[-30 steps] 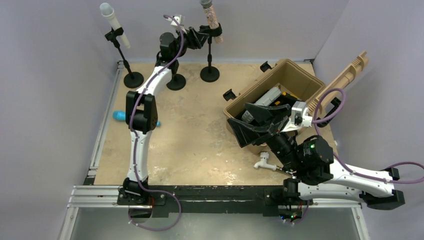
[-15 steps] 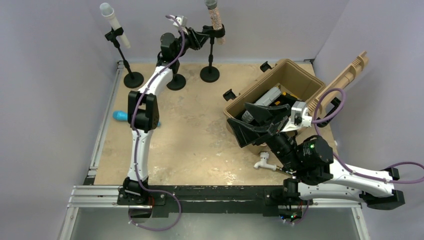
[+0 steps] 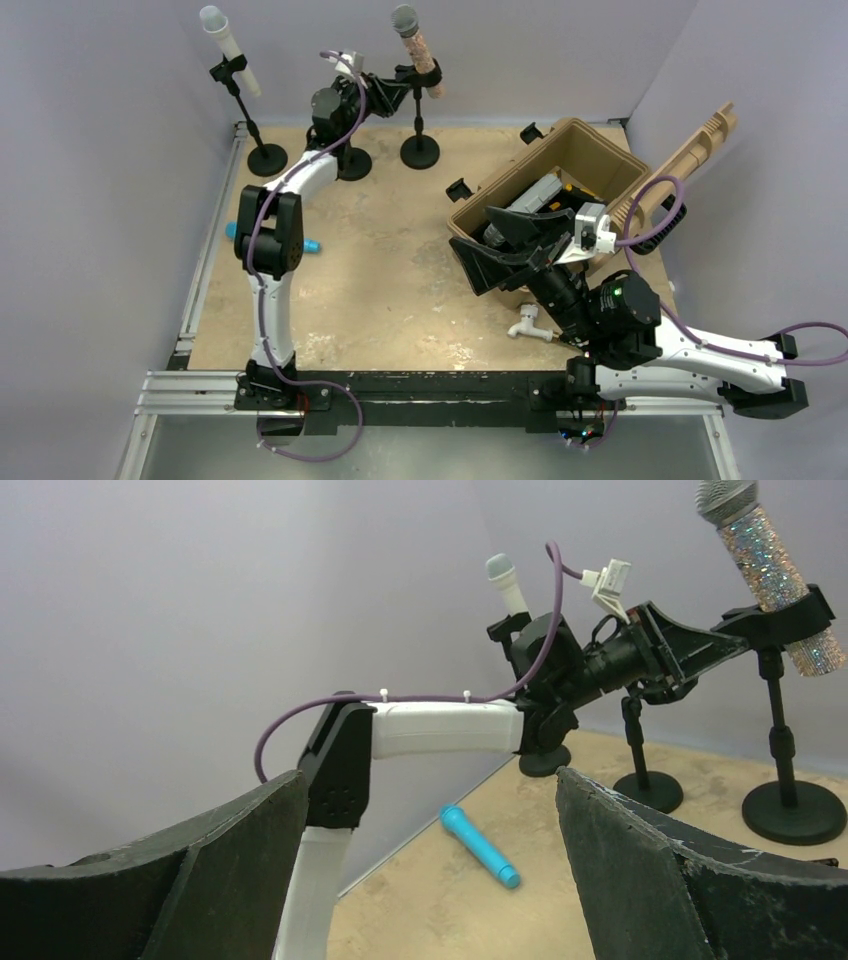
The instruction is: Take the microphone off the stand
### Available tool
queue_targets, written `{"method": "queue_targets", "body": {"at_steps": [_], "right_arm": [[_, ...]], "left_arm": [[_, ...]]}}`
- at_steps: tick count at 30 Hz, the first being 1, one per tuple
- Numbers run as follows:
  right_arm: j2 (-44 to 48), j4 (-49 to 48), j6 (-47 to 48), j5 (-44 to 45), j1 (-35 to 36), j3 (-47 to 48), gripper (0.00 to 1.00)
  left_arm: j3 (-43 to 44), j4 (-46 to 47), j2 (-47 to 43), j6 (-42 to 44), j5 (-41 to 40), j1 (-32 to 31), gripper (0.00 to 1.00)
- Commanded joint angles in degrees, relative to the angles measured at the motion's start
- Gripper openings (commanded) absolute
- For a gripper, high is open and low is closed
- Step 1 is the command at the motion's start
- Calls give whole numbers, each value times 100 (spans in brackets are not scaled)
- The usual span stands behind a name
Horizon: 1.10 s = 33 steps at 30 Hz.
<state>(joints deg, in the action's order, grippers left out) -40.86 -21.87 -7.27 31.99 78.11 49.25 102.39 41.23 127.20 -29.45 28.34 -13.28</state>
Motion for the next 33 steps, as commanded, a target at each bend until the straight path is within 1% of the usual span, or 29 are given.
{"method": "queue_targets", "body": {"at_steps": [1,7,10,15,18,23,25,28,31,33], "right_arm": [[9,-252,2,7,20,26,93],[-31,-265,-4,-38,21,32,93],[-101,-291,6,-50,26,39,93],[-375,-91,298,8,18,300,93],[-475,35,497,36,18,456,93],[-720,148,692,32,23,690,93],[-865,229,696,17,19,821,93],[-1162,433,668,11,22,1082,93],[-1567,800,504,147,16,1474,93],[-1846,1057,426,149,15,1801,93]], "left_arm": [[-821,727,-877,-318,-340,-104,0],[-1740,708,-1763,-338,-690,-131,0],[-2330,550,-2371,-59,-774,-193,0],[-3841,546,-3644,29,-911,-277,0],[-4589,206,-4421,229,-1084,-428,0],[-5564,-429,-5629,473,-1341,-741,0],[-5838,-803,-6109,489,-1489,-788,0],[-6113,-1575,-6823,669,-1473,-839,0],[-6520,-1974,-7603,765,-1511,-852,0],[-6634,-2314,-7973,782,-1441,-850,0]]}}
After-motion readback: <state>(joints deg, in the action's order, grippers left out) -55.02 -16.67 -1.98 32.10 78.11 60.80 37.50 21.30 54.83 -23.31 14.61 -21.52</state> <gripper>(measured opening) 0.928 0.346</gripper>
